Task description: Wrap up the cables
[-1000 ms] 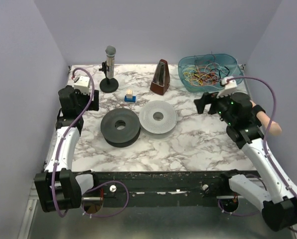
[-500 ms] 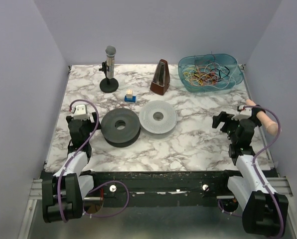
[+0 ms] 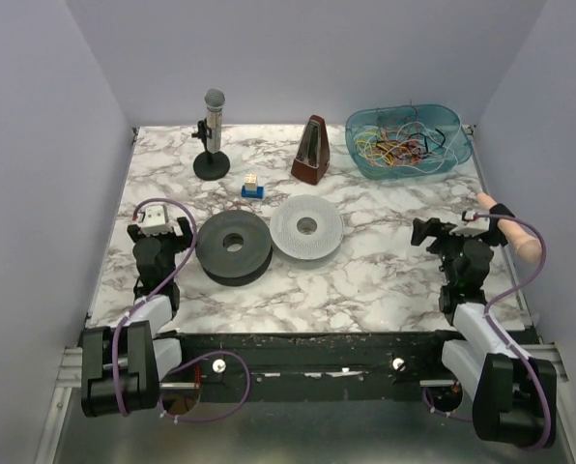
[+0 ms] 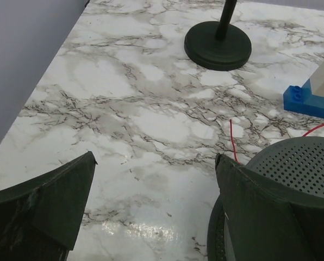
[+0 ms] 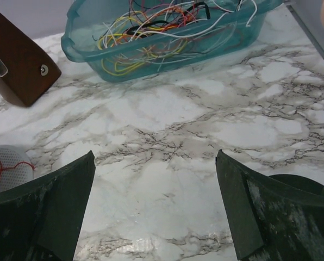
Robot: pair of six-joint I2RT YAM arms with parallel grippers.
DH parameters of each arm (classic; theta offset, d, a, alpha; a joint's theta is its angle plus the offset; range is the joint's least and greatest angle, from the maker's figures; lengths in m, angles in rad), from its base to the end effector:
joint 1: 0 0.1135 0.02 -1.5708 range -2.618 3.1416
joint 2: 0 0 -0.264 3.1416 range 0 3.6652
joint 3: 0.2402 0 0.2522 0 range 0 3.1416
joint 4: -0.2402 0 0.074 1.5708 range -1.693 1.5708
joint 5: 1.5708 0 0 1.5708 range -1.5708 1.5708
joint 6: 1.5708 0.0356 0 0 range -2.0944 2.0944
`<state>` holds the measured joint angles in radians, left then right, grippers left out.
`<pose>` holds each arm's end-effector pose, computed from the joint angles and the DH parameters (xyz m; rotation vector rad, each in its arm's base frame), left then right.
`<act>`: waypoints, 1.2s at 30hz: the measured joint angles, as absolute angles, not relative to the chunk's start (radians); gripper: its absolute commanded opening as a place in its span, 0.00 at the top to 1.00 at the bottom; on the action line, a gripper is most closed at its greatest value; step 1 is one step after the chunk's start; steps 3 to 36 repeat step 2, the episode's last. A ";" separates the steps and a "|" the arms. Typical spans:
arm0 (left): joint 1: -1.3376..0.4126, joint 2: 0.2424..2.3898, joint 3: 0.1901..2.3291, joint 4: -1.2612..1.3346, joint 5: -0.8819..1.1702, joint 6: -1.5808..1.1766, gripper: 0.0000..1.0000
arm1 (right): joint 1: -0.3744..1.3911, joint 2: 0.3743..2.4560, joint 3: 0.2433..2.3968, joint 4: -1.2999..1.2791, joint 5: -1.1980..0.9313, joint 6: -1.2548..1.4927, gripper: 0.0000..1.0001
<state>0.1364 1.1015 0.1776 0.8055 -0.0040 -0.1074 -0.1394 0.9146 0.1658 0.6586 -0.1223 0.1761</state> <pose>0.2030 0.0280 0.1767 -0.2084 1.6764 0.0251 0.1869 -0.0218 0.1900 0.1690 1.6533 0.1294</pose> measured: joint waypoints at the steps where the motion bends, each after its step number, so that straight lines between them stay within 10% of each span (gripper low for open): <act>1: 0.136 1.105 0.178 0.813 -0.004 -0.107 0.01 | -0.139 0.915 0.165 0.666 -0.123 0.176 0.00; 36: 0.136 1.107 0.178 0.817 -0.004 -0.107 0.01 | -0.139 0.916 0.164 0.672 -0.123 0.176 0.00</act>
